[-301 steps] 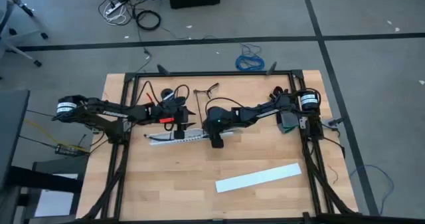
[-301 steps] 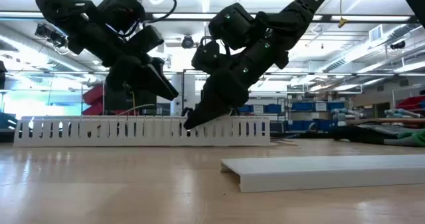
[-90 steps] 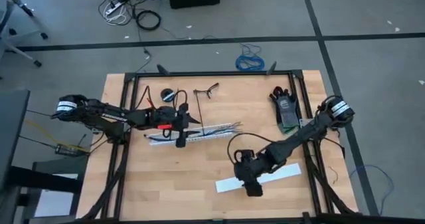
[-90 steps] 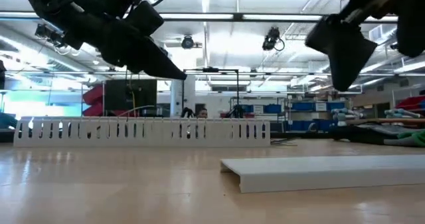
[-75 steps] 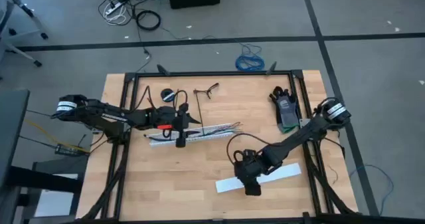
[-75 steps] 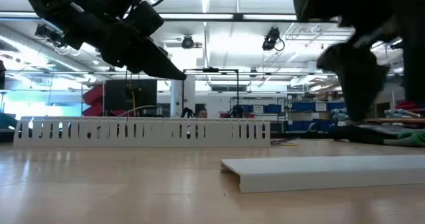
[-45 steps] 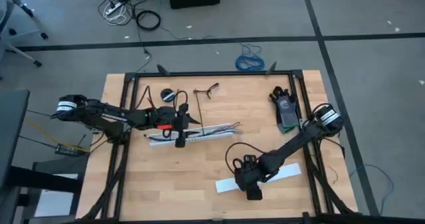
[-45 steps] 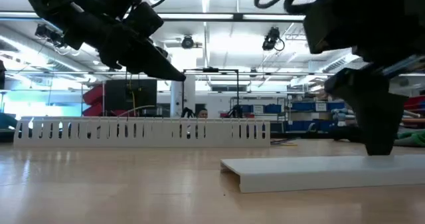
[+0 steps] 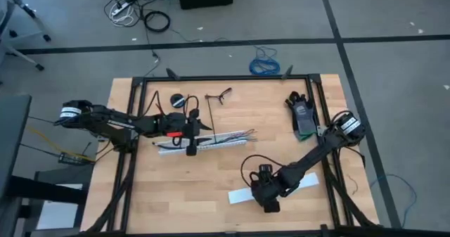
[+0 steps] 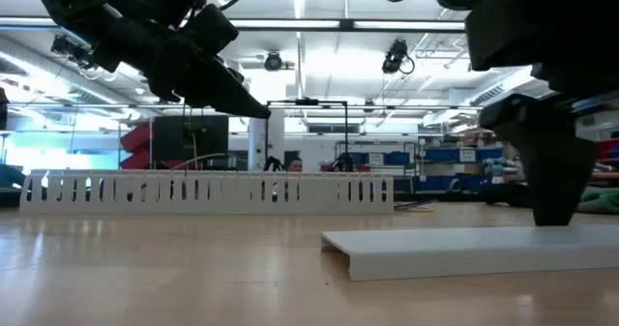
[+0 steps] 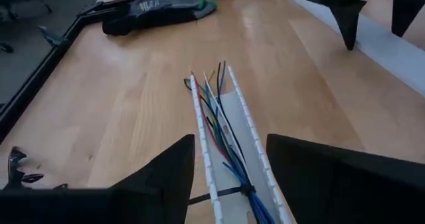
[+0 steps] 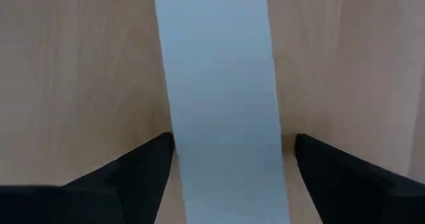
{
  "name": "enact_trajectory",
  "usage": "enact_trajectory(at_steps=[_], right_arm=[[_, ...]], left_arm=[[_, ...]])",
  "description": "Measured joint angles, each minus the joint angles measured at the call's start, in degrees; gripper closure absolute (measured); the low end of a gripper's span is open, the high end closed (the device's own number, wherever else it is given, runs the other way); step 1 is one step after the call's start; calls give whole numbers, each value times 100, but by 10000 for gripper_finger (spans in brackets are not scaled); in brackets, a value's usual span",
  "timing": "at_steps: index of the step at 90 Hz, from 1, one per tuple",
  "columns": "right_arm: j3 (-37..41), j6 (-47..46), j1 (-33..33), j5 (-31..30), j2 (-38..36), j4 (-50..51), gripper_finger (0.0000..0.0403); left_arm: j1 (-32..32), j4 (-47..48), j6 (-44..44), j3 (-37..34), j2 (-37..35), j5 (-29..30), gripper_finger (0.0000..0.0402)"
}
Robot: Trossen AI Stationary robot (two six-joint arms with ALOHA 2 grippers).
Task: Ziptie cables
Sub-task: Close the white cable duct
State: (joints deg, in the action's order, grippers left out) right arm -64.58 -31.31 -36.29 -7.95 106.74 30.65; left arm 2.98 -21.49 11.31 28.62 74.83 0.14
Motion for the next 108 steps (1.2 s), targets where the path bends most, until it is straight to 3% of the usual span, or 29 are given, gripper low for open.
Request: enact_trajectory(at_steps=[28,58,87,108], right_arm=[[4,29,-2,-1,0,-2,104],[2,103,-2,19,-11,-8,201],[-58,361,128,5,-17,2,183],[-436,905,322,-32,-4,93,204]], left_arm=[[0,9,0,0,0,24,218],[0,3,-2,0,0,44,218],[0,1,-4,0,0,49,218],[0,1,-6,0,0,50,218]])
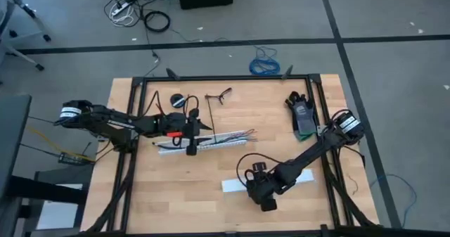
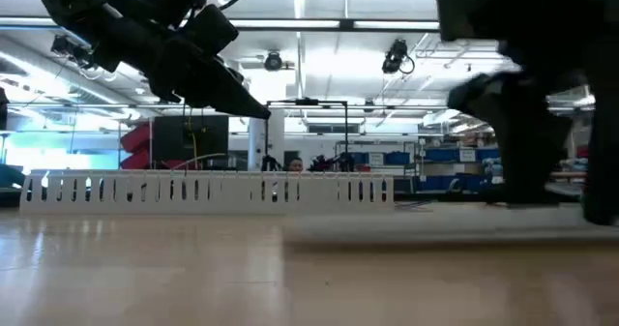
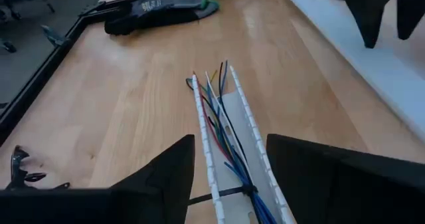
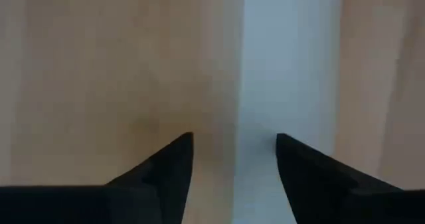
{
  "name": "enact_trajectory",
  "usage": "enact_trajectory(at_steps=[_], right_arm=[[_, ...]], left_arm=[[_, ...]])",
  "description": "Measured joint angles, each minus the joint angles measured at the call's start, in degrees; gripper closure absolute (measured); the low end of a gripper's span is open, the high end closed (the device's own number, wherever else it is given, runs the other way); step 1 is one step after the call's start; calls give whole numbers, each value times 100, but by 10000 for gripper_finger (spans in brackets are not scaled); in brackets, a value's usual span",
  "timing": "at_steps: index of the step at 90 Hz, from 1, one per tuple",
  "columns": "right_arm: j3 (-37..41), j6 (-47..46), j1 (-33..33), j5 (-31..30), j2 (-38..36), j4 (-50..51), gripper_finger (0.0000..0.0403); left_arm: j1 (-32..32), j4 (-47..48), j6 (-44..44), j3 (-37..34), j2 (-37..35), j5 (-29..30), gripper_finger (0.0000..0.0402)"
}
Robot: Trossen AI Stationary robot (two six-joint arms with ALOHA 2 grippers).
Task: Ziptie cables
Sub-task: Close the white cable duct
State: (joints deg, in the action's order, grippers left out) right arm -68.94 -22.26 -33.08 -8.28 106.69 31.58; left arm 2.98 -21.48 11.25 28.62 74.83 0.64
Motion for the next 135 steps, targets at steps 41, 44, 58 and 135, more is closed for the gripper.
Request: enact_trajectory(at_steps=[41,44,58,135], right_arm=[[-315,602,360,55,-2,282,246],[-316,667,360,57,-2,325,241],[-318,499,381,92,-4,713,201],[58,92,409,-94,17,211,93]], left_arm=[[0,19,0,0,0,0,218],[0,20,0,0,0,0,218],[0,26,0,0,1,1,218],[2,48,0,0,0,3,218]])
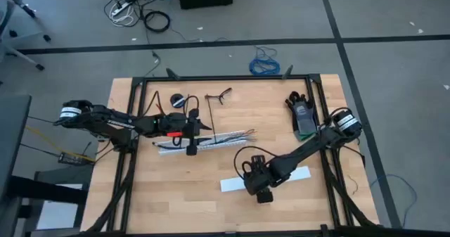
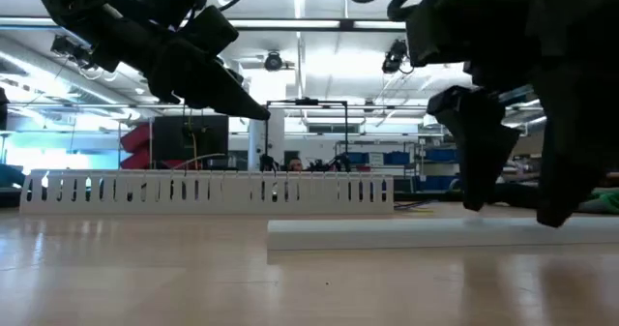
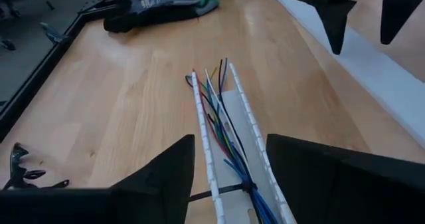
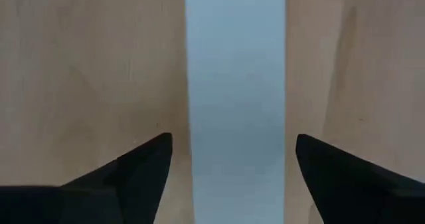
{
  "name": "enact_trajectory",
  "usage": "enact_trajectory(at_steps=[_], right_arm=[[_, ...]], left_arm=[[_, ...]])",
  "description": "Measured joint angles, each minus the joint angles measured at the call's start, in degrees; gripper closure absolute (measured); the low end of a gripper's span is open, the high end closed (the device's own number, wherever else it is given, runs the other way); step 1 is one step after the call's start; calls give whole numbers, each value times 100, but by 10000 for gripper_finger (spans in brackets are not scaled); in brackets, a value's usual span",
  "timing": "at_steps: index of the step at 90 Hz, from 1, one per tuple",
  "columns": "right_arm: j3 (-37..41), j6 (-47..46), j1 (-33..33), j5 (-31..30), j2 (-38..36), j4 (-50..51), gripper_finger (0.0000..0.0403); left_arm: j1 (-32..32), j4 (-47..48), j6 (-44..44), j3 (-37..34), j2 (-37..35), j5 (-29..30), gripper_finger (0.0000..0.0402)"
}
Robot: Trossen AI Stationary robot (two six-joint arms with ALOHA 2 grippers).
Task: Ziptie cables
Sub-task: Close the white cable duct
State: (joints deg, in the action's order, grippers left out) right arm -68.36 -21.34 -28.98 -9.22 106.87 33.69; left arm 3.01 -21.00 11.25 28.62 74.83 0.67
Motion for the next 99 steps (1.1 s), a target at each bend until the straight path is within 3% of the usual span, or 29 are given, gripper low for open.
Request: enact_trajectory(at_steps=[99], right_arm=[[-52,-112,69,320,303,30,107]], left_arm=[[-2,118,-19,0,2,0,218]])
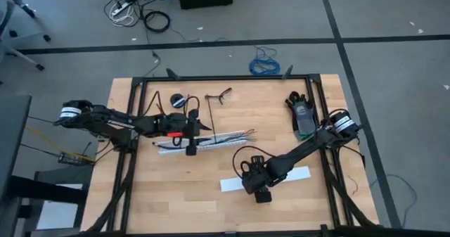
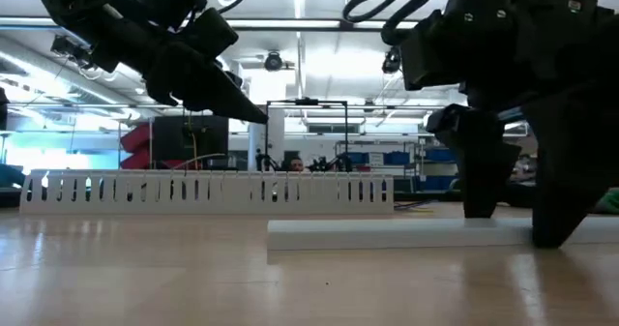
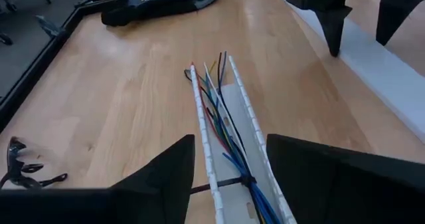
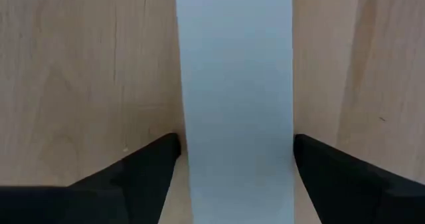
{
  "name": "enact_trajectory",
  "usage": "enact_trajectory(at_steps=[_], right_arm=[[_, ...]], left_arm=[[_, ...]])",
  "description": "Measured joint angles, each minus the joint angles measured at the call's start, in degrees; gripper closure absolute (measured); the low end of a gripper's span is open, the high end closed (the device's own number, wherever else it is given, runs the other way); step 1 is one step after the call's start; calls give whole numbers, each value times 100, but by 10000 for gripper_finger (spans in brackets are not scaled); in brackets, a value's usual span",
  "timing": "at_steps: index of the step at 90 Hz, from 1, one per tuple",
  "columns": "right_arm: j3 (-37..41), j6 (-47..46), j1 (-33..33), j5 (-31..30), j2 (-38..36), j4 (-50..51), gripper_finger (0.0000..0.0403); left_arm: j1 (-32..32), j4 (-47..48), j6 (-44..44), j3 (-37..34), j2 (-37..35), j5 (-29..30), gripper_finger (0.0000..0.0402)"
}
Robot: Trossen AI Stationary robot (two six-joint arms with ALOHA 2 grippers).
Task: Ziptie cables
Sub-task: Close the white cable duct
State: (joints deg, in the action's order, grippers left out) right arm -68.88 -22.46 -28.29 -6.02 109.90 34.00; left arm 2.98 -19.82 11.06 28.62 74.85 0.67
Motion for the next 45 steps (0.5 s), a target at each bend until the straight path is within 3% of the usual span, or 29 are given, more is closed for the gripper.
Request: enact_trajectory(at_steps=[27,45], right_arm=[[-182,20,4,6,29,178,173],[-184,18,4,2,25,179,171]], left_arm=[[0,-1,-1,0,0,0,218],[0,1,1,0,0,0,218]])
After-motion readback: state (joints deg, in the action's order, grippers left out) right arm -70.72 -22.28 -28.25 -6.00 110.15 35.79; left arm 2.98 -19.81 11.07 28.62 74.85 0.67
